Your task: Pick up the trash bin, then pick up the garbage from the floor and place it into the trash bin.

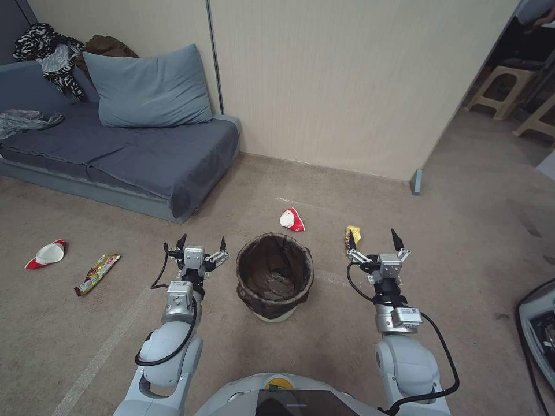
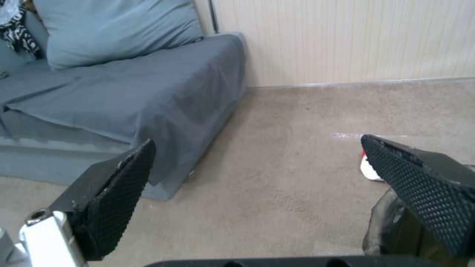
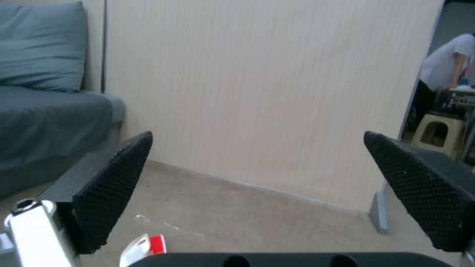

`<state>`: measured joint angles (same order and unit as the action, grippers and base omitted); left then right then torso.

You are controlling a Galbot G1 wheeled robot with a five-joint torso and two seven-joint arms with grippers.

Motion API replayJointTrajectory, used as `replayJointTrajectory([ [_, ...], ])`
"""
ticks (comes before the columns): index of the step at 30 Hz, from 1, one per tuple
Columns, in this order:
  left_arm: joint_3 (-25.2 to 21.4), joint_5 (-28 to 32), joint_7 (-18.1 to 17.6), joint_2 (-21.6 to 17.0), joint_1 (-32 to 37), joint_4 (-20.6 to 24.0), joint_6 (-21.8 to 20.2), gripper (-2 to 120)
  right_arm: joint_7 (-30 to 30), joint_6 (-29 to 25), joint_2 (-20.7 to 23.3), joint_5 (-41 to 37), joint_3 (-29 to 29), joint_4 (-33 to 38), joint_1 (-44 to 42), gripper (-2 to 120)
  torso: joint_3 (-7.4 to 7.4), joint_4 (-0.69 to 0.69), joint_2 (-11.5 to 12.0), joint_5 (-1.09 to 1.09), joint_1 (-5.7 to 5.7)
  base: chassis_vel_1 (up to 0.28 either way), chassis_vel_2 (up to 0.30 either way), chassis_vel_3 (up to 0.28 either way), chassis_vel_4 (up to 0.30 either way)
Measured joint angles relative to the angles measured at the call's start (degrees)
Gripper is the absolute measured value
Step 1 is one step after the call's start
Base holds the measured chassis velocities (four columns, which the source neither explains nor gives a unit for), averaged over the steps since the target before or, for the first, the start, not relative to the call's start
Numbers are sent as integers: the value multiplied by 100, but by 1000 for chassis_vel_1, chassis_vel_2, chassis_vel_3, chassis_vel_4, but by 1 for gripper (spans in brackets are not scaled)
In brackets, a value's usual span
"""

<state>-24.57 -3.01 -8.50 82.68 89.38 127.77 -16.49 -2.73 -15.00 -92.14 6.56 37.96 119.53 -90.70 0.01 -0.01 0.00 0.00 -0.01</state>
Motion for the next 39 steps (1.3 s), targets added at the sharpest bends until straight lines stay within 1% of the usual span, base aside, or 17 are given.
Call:
replayJointTrajectory([
  [4, 84, 137, -35, -16, 15, 59, -101, 100, 2, -20, 0, 82, 7, -21, -3, 100, -1, 1, 0, 1, 1, 0, 0, 0, 0],
  [7, 187, 284, -75, -41, 44, 168, -295, 100, 10, -22, 0, 119, 7, -35, 9, 100, -1, 1, 0, 1, 1, 0, 0, 0, 0],
  [8, 250, 447, -84, -68, 66, 251, -481, 100, 16, -22, 0, 139, 5, -44, 17, 100, -1, 1, 0, 1, 1, 0, 0, 0, 0],
  [9, 250, 447, -84, -68, 66, 251, -481, 100, 16, -22, 0, 139, 5, -44, 17, 100, -1, 1, 0, 1, 1, 0, 0, 0, 0],
  [10, 304, 660, -83, -97, 87, 350, -791, 100, 16, -21, 0, 167, 3, -55, 21, 100, -1, 1, 0, 0, 1, 0, 0, 0, 0],
  [11, 426, 1365, -56, -158, 86, 570, -1624, 100, 16, -12, 0, 206, 0, -71, 25, 100, -1, 0, 0, 0, 1, 0, 0, 0, 0],
  [12, 450, 1620, -55, -175, 55, 617, -1871, 100, 18, -6, 0, 208, -1, -74, 28, 100, -1, 1, 0, 1, 1, 0, 0, 0, 0],
  [13, 450, 1620, -55, -175, 55, 617, -1871, 100, 18, -6, 0, 208, -1, -74, 28, 100, -1, 1, 0, 1, 1, 0, 0, 0, 0],
  [16, 430, 2146, -68, -223, -69, 609, -2282, 100, 19, 1, 0, 211, 3, -77, 32, 100, -1, 1, 0, 1, 1, 0, 0, 0, 0],
  [17, 430, 2146, -68, -223, -69, 609, -2282, 100, 19, 1, 0, 211, 3, -77, 32, 100, -1, 1, 0, 1, 1, 0, 0, 0, 0],
  [20, 403, 2538, -127, -254, -155, 534, -2475, 100, 19, 3, 0, 213, 4, -77, 32, 100, -1, 0, 0, 0, 1, 0, 0, 0, 0],
  [21, 388, 2912, -205, -272, -258, 429, -2577, 100, 15, 7, 0, 218, 4, -77, 32, 100, -1, 0, 0, 1, 1, 0, 0, 0, 0],
  [22, 388, 2912, -205, -272, -258, 429, -2577, 100, 15, 7, 0, 218, 4, -77, 32, 100, -1, 0, 0, 1, 1, 0, 0, 0, 0],
  [25, 370, 3340, -252, -289, -402, 195, -2617, 100, 8, 12, 0, 244, -28, -100, 40, 100, -1, 2, 0, 0, 1, 0, 0, 0, 0],
  [31, 291, 3564, -254, -287, -534, -178, -2611, 100, -23, 12, 0, 266, -89, -181, 71, 100, -1, -1, 0, 0, 1, 0, 0, 0, 0],
  [34, 273, 3577, -291, -259, -709, -485, -2601, 100, -27, 11, 3, 266, -85, -187, 67, 100, -1, 0, 0, 0, 1, 0, 0, 0, 0],
  [39, 246, 3591, -308, -214, -820, -669, -2595, 100, -30, 10, 7, 265, -82, -185, 64, 100, -1, 1, 0, 0, 1, 0, 0, 0, 0],
])
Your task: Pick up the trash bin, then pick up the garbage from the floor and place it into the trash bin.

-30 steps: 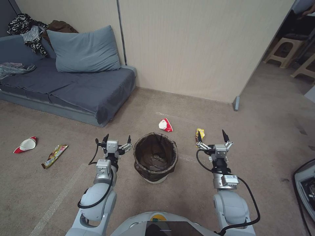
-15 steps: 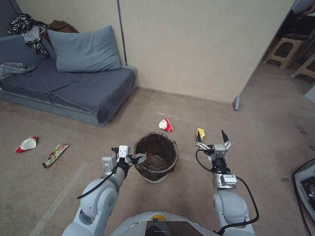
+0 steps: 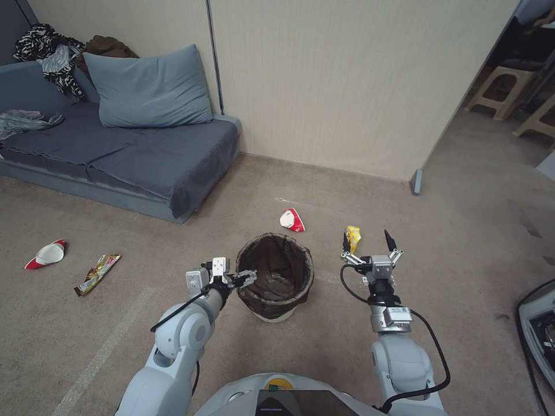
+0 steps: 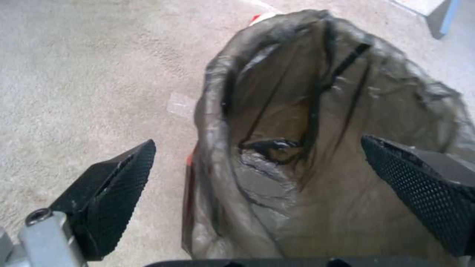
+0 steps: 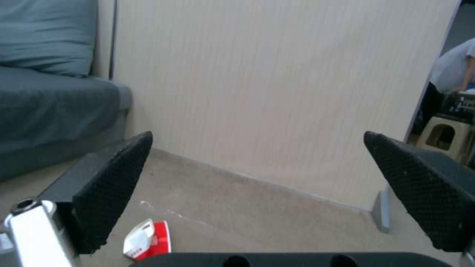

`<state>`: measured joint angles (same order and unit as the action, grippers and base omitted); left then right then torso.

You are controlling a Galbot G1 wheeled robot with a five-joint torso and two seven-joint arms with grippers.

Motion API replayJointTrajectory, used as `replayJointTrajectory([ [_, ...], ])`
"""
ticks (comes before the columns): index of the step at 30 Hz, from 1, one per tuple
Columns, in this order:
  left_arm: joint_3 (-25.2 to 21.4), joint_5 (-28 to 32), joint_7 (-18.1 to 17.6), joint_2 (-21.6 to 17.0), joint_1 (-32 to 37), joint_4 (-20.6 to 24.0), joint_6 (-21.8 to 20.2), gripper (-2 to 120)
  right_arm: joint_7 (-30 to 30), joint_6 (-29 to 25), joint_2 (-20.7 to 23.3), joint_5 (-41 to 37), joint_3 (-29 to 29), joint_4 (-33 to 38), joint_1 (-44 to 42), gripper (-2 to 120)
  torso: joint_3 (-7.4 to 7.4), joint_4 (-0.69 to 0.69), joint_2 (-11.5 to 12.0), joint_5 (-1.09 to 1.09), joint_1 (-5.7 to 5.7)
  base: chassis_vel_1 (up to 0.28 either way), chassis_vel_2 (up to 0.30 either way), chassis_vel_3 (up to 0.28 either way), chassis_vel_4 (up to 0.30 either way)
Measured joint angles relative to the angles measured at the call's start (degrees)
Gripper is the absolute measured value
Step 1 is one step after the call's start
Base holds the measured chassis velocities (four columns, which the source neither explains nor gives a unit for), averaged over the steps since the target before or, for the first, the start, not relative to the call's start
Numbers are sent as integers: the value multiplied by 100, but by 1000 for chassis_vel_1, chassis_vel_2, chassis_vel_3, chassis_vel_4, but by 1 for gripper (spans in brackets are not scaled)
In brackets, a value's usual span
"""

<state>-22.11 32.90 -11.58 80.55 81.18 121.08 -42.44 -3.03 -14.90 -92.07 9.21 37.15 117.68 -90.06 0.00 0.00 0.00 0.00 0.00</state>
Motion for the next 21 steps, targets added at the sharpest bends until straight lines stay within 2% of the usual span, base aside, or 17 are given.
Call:
replayJointTrajectory([
  [15, 46, -22, 107, 159, -455, -990, 23, 99, -55, -27, -6, 68, 7, -9, -59, 100, 0, -1, 0, 1, 0, 0, 0, 0, 0],
  [18, 65, -44, 111, 203, -537, -1121, 47, 93, -58, -34, -6, 68, 23, -12, -60, 100, -1, -3, 0, 4, 0, 0, 0, 0, 0],
  [21, 96, -60, 146, 229, -573, -1261, 58, 79, -62, -38, -6, 68, 25, -12, -60, 100, -2, -4, -1, 6, 0, 0, 0, 0, 0],
])
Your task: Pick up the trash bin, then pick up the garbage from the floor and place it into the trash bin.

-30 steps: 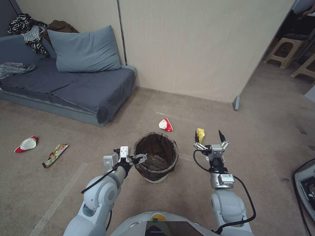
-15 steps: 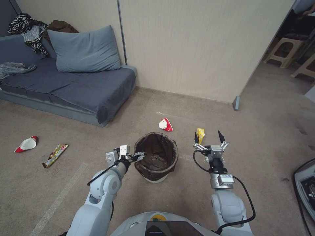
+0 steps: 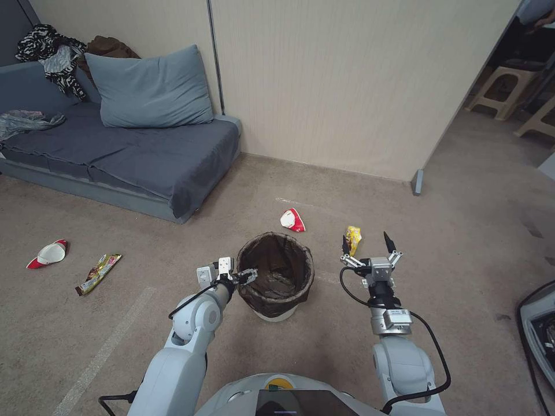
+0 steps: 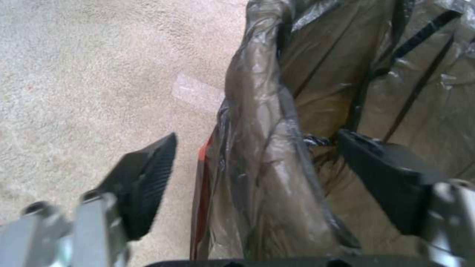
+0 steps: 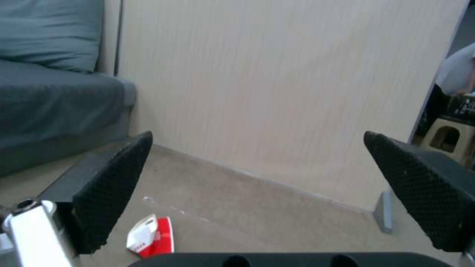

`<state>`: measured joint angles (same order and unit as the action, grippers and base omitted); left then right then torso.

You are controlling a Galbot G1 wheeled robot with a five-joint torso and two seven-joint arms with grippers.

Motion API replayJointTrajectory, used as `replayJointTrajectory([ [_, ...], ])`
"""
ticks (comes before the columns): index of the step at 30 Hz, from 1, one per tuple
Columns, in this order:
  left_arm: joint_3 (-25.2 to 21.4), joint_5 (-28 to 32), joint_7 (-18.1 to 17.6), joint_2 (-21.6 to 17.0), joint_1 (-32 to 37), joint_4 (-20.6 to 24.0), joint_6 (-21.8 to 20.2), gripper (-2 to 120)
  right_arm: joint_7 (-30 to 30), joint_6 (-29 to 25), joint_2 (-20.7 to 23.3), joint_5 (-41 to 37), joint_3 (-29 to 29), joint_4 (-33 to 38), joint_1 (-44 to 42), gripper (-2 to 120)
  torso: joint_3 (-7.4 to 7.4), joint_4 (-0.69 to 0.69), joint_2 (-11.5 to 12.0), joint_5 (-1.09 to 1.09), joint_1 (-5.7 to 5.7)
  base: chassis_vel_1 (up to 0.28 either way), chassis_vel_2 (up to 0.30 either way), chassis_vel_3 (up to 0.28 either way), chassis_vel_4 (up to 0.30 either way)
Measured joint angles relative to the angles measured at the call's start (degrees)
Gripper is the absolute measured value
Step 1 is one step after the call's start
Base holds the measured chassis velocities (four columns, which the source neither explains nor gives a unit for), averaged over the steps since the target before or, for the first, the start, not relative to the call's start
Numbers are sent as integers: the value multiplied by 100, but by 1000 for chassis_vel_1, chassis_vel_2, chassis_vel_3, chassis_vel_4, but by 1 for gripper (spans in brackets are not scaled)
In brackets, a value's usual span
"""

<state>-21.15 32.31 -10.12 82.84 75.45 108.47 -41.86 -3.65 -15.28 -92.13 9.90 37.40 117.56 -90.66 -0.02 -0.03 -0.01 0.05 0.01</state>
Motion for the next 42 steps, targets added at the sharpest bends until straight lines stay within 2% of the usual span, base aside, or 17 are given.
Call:
replayJointTrajectory([
  [2, 9, -3, 5, 4, 9, -9, 1, 75, -1, -1, 0, 0, 0, 0, 1, 100, 0, 0, 0, 0, 0, 0, 0, 0, 0],
  [6, 45, -22, 9, 24, 53, 2, 4, 57, -3, -4, 0, 0, 2, -13, 1, 100, 0, 2, 0, -3, 0, 0, 0, 0, 0],
  [7, 45, -22, 9, 24, 53, 2, 4, 57, -3, -4, 0, 0, 2, -13, 1, 100, 0, 2, 0, -3, 0, 0, 0, 0, 0],
  [14, 19, -61, 10, 26, 140, 7, 6, 29, -7, -11, 0, 1, -5, -13, 2, 100, 0, 5, -1, -4, 0, 0, 0, 0, 0],
  [15, 19, -61, 10, 26, 140, 7, 6, 29, -7, -11, 0, 1, -5, -13, 2, 100, 0, 5, -1, -4, 0, 0, 0, 0, 0],
  [18, 12, -97, 5, 30, 181, 7, 7, 15, 11, 15, 0, 28, -16, 21, -4, 100, 0, 3, -1, -4, 0, 0, 0, 0, 0],
  [19, 12, -97, 5, 30, 181, 7, 7, 15, 11, 15, 0, 28, -16, 21, -4, 100, 0, 3, -1, -4, 0, 0, 0, 0, 0],
  [21, 7, -108, -13, 31, 205, 19, 10, 5, 183, 127, -1, 105, -60, 66, -6, 100, 0, 3, 0, -3, 0, 0, 0, 0, 0],
  [28, -14, -118, -28, 19, 286, 74, 36, 4, 494, 242, 0, 326, -89, 95, 26, 100, 2, 3, 0, -5, 0, 0, 0, 0, 0],
  [36, -25, -160, -47, 30, 346, 134, 47, 3, 619, 190, 0, 147, -96, 151, 42, 100, 2, 3, 1, -6, -1, 0, 0, 0, 0],
  [42, -4, -480, -117, 72, 435, 288, 211, 3, 620, 70, 2, -121, -62, 155, 69, 100, 4, 5, 2, -10, -1, 0, 0, 0, 0],
])
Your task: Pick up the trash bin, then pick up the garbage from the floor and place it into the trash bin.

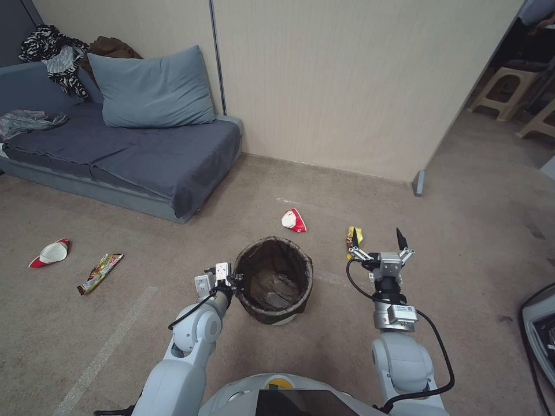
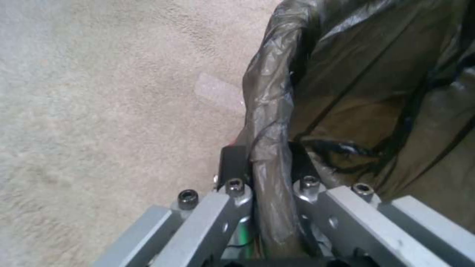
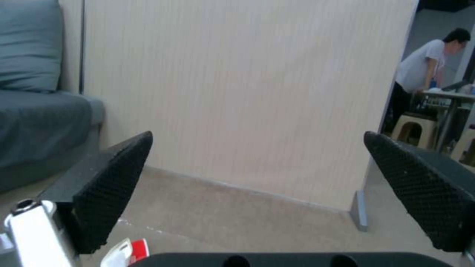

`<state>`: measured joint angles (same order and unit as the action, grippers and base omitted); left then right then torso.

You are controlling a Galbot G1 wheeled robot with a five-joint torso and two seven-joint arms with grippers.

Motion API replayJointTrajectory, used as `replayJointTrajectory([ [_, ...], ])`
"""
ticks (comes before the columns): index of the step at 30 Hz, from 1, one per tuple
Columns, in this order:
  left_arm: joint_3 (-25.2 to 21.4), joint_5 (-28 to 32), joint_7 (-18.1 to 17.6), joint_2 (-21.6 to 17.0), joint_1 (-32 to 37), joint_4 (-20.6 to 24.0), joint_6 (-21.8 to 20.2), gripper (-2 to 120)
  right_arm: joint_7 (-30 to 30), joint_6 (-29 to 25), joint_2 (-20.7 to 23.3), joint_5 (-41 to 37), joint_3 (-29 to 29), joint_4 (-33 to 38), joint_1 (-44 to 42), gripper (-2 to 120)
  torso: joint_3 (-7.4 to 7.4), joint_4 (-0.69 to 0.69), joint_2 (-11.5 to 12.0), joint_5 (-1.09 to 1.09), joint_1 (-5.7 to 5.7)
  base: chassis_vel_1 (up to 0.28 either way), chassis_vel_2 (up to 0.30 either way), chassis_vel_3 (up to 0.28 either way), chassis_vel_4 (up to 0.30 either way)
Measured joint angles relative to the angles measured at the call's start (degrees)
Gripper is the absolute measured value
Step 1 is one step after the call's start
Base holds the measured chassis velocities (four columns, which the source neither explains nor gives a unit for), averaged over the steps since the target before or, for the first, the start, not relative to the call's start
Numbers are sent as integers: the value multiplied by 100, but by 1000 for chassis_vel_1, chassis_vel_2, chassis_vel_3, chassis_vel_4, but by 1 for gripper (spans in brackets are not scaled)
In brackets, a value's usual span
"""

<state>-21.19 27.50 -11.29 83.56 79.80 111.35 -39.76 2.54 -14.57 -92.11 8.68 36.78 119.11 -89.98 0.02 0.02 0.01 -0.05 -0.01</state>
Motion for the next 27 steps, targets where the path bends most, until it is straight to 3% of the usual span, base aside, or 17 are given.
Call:
replayJointTrajectory([
  [5, 36, -587, -2, 37, 112, 200, 319, 3, -21, -63, 8, -44, -5, -1, 14, 100, 2, 0, 1, -5, 0, 0, 0, 0, 0],
  [12, 37, -622, 2, 42, 118, 215, 340, 3, -21, -64, 9, -45, -5, -2, 15, 100, 2, 0, 1, -6, 0, 0, 0, 0, 0],
  [13, 17, -946, 40, 63, 198, 548, 606, 2, -36, -93, 7, -42, -21, -45, 33, 100, 0, 1, 1, 8, 0, 0, 0, 0, 0],
  [20, 39, -981, 110, 53, 278, 864, 693, 2, -54, -107, 5, -33, -30, -85, 53, 100, 0, -4, 1, 0, 0, 0, 0, 0, 0],
  [22, 35, -980, 168, 37, 312, 1121, 742, 0, -72, -122, 1, -21, -38, -107, 68, 100, -2, 2, 1, 6, 0, 0, 0, 0, 0],
  [27, -6, -1259, 309, -26, 540, 1775, 961, 0, -101, -188, -2, -19, -34, -162, 87, 100, -2, -2, 0, 5, 0, 0, 0, 0, 0],
])
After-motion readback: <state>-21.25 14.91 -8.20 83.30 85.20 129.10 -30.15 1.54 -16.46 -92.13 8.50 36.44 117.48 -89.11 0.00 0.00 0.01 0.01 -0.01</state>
